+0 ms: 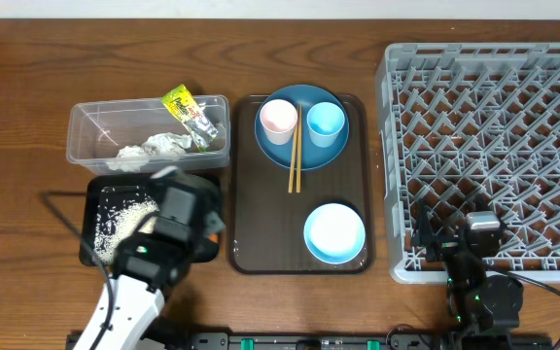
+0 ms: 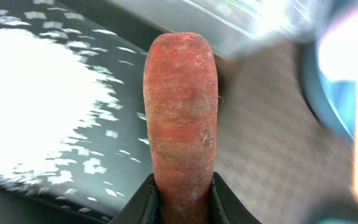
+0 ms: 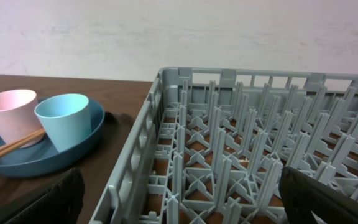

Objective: Sort waste into correct bins and load items into the dishwasher rack
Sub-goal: 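Carry the carrot left and lower it onto the black tray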

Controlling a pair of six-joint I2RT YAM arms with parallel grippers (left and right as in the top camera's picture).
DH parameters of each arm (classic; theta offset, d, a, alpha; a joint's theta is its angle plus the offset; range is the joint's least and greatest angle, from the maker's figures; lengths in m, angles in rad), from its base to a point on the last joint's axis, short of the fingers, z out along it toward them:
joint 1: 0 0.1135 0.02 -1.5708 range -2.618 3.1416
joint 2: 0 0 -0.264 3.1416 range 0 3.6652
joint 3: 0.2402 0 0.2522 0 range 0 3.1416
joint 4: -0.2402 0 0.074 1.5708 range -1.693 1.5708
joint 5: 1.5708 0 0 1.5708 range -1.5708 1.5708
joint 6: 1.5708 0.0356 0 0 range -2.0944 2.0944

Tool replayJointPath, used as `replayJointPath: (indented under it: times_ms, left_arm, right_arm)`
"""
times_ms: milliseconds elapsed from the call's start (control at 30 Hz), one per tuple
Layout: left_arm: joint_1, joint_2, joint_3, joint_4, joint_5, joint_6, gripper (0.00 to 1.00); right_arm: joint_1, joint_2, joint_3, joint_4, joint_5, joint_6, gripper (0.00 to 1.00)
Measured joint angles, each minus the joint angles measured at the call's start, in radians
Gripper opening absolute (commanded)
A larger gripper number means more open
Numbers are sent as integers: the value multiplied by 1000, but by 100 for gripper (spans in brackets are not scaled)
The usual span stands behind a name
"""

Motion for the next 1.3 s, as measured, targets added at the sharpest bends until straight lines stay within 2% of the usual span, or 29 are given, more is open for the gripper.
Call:
replayJointPath:
  times_ms: [200, 367, 667, 733, 800, 1300]
  left_arm:
    - [246, 39, -3, 10, -2, -99, 12]
    - [343, 133, -32, 104, 47, -141, 12]
    - [407, 304, -41, 219, 111, -201, 14]
    - [416, 330, -41, 238, 120, -216, 23]
    - [426, 346, -41, 256, 131, -229, 28]
    - [449, 352, -41, 359, 170, -255, 29]
  right_arm:
    - [0, 0, 0, 0, 0, 0, 99]
    - [0, 0, 0, 0, 0, 0, 99]
    - [0, 0, 0, 0, 0, 0, 99]
    - [0, 0, 0, 0, 0, 0, 99]
    - [0, 0, 0, 0, 0, 0, 99]
    - [0, 0, 0, 0, 0, 0, 99]
